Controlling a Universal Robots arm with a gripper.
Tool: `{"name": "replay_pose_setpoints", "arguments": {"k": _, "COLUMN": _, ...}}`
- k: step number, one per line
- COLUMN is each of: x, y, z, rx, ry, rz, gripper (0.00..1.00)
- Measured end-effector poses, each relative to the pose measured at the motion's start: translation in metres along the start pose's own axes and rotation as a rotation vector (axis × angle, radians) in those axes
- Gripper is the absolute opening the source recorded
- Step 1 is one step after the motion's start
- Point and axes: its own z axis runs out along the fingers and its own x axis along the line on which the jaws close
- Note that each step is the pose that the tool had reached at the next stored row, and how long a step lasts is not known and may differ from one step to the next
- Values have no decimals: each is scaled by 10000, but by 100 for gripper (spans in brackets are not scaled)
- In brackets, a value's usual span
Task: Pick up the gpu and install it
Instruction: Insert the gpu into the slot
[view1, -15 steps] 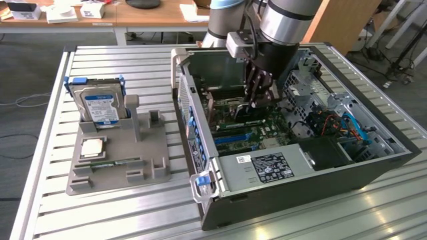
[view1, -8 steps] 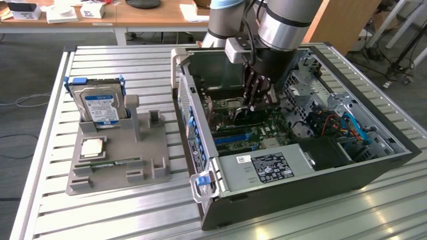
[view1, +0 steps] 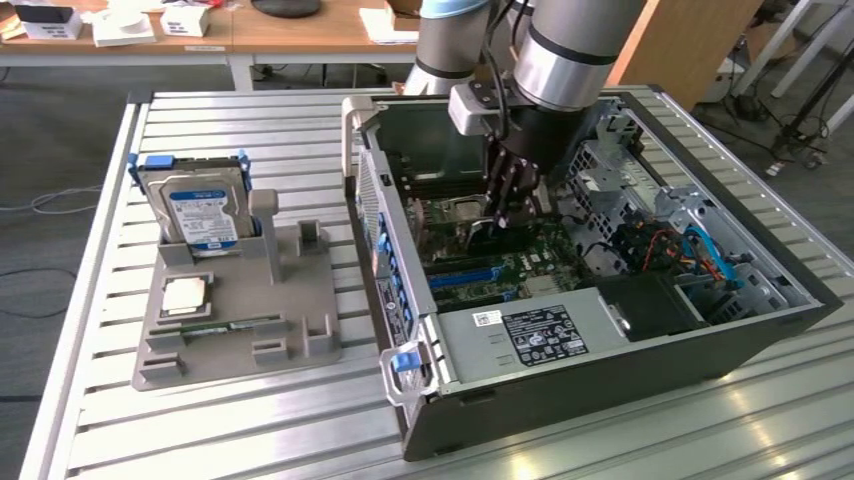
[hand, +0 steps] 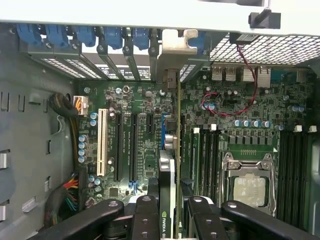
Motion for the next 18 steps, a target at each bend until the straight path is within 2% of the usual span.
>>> {"name": "replay_pose_setpoints", "arguments": {"k": 7, "x": 29, "y": -1, "z": 38, "rx": 1, "ry": -1, "rz": 1, "gripper": 27}}
{"name": "replay_pose_setpoints", "arguments": {"k": 11, "x": 31, "y": -2, "z": 96, "rx": 1, "ry": -2, "rz": -1, "gripper": 27}}
{"name": "replay_pose_setpoints", "arguments": {"k": 18, "x": 30, "y": 10, "z": 111, "rx": 2, "ry": -4, "rz": 3, "gripper": 27}}
